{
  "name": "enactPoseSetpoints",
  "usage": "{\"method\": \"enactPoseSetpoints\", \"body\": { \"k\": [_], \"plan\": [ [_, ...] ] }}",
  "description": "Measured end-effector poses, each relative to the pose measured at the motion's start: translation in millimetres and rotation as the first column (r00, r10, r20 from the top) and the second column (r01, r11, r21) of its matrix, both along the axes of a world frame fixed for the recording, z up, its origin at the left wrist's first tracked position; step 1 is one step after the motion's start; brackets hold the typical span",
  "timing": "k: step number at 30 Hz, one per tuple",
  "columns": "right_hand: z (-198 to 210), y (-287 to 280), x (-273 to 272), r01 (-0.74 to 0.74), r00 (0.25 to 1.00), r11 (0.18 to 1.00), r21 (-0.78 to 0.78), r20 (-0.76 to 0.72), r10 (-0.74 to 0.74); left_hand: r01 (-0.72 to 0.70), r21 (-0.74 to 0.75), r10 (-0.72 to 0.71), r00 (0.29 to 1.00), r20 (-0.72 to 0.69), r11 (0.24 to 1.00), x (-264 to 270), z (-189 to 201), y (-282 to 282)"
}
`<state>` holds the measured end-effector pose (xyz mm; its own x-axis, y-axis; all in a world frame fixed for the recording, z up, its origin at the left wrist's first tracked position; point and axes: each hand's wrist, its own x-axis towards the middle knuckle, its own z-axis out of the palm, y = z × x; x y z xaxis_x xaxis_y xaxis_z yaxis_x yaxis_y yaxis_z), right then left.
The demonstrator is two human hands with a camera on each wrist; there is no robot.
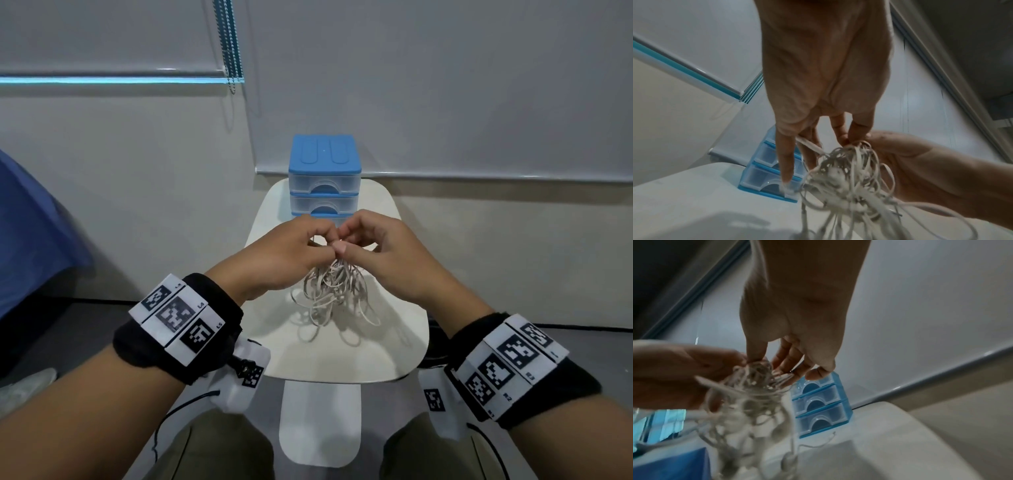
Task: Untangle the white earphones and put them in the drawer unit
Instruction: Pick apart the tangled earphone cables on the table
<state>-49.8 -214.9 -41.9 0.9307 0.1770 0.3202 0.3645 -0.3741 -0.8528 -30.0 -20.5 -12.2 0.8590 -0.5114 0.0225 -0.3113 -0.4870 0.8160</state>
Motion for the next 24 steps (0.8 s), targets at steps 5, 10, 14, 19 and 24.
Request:
{"method": "enactPoseSetpoints", "body": {
  "k": [5, 10, 14, 19, 24],
  "plan": [
    [-8.3, -8.2, -2.7, -0.042, 0.998, 0.980, -0.196, -0.053, 0.033, -0.062, 0.006, 0.060, 0.986, 0.155, 0.998, -0.5, 3.1, -6.1],
    [-3.6, -5.1, -3.3, 0.065, 0.996, 0.993, -0.096, -0.049, -0.070, 0.004, 0.051, -0.010, 0.992, 0.126, 0.999, -3.8, 6.1, -7.9],
    [10.1, 2.4, 1.6, 0.268, 0.964, 0.958, -0.102, 0.033, -0.266, 0.016, 0.029, -0.019, 0.995, 0.102, 0.999, -3.2, -6.4, -11.8],
    [38.2, 16.2, -1.6, 0.314, 0.938, 0.949, 0.008, 0.150, -0.312, 0.024, 0.088, -0.034, 0.993, 0.112, 0.996, 2.3, -22.0, -15.3],
    [62.2, 7.6, -3.9, 0.362, 0.899, 0.927, -0.097, 0.298, -0.320, 0.056, 0.134, -0.073, 0.989, 0.126, 0.989, 5.5, -21.7, -9.0]
  ]
}}
